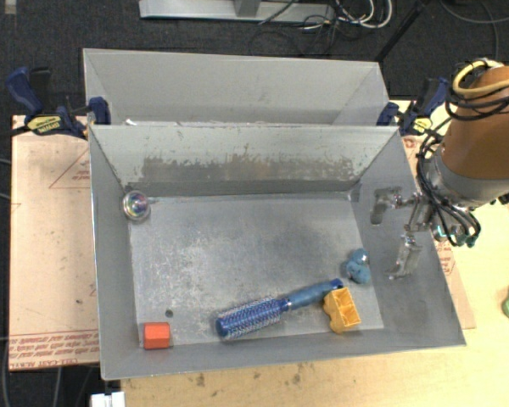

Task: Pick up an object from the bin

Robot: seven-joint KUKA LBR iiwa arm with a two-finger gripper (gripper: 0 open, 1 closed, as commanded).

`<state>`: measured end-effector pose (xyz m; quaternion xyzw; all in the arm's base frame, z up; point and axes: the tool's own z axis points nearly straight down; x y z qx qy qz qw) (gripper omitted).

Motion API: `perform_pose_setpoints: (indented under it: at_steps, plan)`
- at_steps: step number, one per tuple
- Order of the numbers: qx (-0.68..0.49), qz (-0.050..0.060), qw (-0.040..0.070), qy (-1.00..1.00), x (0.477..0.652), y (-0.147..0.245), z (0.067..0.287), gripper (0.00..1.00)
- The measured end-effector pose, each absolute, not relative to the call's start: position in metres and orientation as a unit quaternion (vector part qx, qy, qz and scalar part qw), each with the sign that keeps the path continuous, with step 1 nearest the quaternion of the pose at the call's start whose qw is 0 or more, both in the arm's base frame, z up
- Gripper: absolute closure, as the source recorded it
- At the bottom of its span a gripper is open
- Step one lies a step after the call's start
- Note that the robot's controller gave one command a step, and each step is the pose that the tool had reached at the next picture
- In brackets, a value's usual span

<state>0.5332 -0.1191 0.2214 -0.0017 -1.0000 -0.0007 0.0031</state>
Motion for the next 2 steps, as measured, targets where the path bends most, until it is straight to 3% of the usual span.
perform_pose_setpoints:
  at_steps: [1,2]
  plan:
    - [0.135,-0.002,0.003,-0.991,0.516,-0.116,0.087,0.00]
    - [0.202,-0.001,-0.002,-0.979,0.501,-0.086,0.070,0.00]
